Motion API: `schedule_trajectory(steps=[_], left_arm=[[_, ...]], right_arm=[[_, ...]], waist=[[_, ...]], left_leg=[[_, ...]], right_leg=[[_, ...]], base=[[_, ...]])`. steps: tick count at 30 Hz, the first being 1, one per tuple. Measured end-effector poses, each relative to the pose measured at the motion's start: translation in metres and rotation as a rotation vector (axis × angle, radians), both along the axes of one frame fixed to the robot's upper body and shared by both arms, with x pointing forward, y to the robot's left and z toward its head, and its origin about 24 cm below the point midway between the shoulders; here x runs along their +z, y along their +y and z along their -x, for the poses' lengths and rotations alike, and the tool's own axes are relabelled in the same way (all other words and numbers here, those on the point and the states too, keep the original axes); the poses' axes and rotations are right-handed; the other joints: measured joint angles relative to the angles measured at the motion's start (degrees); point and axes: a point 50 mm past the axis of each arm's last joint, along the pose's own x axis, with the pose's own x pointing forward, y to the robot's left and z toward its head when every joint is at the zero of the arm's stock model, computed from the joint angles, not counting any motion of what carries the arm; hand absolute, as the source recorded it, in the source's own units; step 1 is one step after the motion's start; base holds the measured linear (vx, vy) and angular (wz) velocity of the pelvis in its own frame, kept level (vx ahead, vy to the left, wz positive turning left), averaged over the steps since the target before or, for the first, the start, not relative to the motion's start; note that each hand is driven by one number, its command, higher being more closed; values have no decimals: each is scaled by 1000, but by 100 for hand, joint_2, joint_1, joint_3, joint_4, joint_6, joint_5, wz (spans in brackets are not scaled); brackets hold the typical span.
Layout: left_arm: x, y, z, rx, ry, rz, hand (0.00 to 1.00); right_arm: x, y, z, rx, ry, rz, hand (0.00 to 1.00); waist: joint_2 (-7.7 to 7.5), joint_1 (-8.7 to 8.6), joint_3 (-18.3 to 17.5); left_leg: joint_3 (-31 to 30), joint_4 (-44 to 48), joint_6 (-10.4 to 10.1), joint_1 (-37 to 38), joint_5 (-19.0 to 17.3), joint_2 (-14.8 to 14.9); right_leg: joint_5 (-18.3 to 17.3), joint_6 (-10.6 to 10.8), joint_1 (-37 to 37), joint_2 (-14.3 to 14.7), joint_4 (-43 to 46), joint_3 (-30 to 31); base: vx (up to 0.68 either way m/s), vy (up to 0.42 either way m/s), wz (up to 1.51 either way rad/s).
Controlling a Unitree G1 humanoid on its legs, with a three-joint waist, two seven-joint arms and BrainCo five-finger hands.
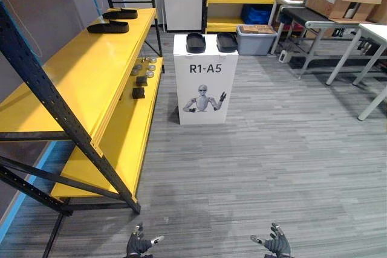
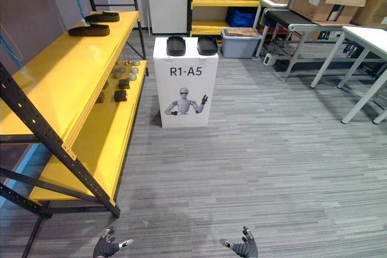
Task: Walk over and take plastic housings, then place them on the shelf
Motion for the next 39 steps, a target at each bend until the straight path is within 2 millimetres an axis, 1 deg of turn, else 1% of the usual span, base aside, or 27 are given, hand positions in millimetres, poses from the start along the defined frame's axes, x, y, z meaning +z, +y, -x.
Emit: schedule_trajectory(steps=[4,10,16,19,21,23,24,25,26,27,28,29,30,31,32,33,34,35,36,37,38,39], left_arm=[[0,-4,0,-25,-1,-6,0],[0,-11,3,-10,-2,14,0],[0,-9,3,5,-1,15,0],[0,-9,3,9,-1,13,0],[2,-8,0,11,-20,10,0],[6,-8,-5,15,-46,7,0],[9,-6,-7,35,-62,8,0],[10,-5,-9,46,-76,13,0],[13,-4,-12,55,-96,20,0],[15,-5,-13,57,-108,23,0],[16,-5,-15,57,-116,23,0],[16,-4,-15,57,-116,21,0],[18,-2,-20,52,-127,15,0],[19,-2,-23,52,-131,14,0],[19,-2,-23,56,-133,15,0],[20,0,-25,59,-138,4,0],[20,1,-29,58,-143,3,0],[21,0,-36,56,-154,8,0],[23,0,-39,54,-162,9,0],[25,1,-45,51,-177,2,0],[26,3,-47,49,-183,-8,0],[26,4,-47,52,-181,-12,0]], right_arm=[[0,-1,-1,43,6,22,0],[2,-8,-1,48,8,44,0],[2,-9,-3,44,7,48,0],[3,-9,-6,17,-7,34,0],[6,-9,-15,-31,-39,4,0],[9,-10,-24,-61,-69,-12,0],[12,-12,-33,-91,-99,-23,0],[15,-14,-38,-109,-120,-26,0],[17,-16,-44,-116,-137,-25,0],[18,-18,-43,-128,-139,-19,0],[19,-19,-46,-127,-144,-15,0],[20,-18,-48,-124,-149,-16,0],[20,-16,-48,-127,-154,-22,0],[18,-16,-44,-131,-142,-23,0],[18,-16,-43,-132,-141,-21,0],[21,-17,-45,-131,-155,-17,0],[24,-19,-49,-127,-170,-11,0],[26,-23,-53,-121,-181,3,0],[27,-25,-54,-119,-185,9,0],[28,-27,-55,-118,-186,15,0],[28,-28,-54,-118,-184,18,0],[28,-30,-52,-119,-180,25,0]], waist=[[11,-8,73],[22,-14,86],[28,-21,94],[36,-18,115],[28,-18,178],[30,16,250],[39,15,281],[50,18,328],[48,19,386],[-8,-5,427],[50,22,476],[44,1,508],[69,-48,624],[90,-94,709],[83,-93,710],[58,-140,730],[75,-182,785],[180,-260,890],[226,-299,916],[228,-325,924],[191,-329,910],[163,-381,889]], left_leg=[[-13,-26,-3,59,2,0],[-17,-44,7,59,19,-7],[-9,-237,37,81,134,-42],[25,-265,41,42,137,-57],[49,-246,33,-38,113,-63],[161,-63,11,-157,-49,-52],[200,205,22,-324,-235,-42],[250,456,39,-431,-405,-34],[310,804,70,-547,-665,-55],[296,980,123,-583,-853,-69],[316,1086,184,-543,-1019,-73],[303,1146,206,-532,-1090,-46],[214,1212,293,-348,-1188,-39],[128,1270,309,-169,-1356,12],[77,1274,304,-93,-1433,35],[-27,1223,289,48,-1536,66],[-73,1165,248,187,-1555,131],[-178,1095,194,366,-1587,314],[-258,1026,176,447,-1594,402],[-342,905,57,609,-1583,501],[-407,885,-112,754,-1624,551],[-525,932,-279,912,-1720,622]], right_leg=[[-16,24,41,3,-14,-15],[-33,42,5,1,31,-13],[-35,43,-113,-10,47,-9],[-35,44,-187,-19,50,22],[-35,44,-271,-22,46,47],[-66,83,-384,-20,102,159],[-169,132,-520,-25,239,246],[-335,167,-661,-39,492,305],[-638,265,-859,-99,951,335],[-801,261,-979,-154,1375,343],[-916,360,-1330,-191,2269,247],[-902,380,-1608,-221,2914,120],[-838,495,-2115,-362,4100,-188],[-916,425,-2324,-458,4522,-423],[-981,424,-2429,-491,4520,-553],[-1007,426,-2669,-541,4313,-775],[-984,386,-2834,-513,3987,-892],[-883,268,-2988,-375,3348,-1049],[-776,169,-3075,-277,2959,-1105],[-370,36,-3163,-118,2057,-1111],[195,-106,-3168,-19,1456,-1110],[1132,-432,-3114,21,1442,-1046]], base=[[0,0,0],[-14,-8,0],[-51,-17,-1],[-20,-10,-5],[-16,-14,-9],[-5,-6,-26],[31,-2,-33],[58,5,-31],[102,7,-17],[116,6,-21],[136,13,-14],[134,14,-2],[264,6,28],[282,-17,34],[397,-45,37],[421,-75,34],[568,-121,55],[511,-134,53],[436,-136,68],[476,-192,54],[668,-289,64],[858,-350,31]])
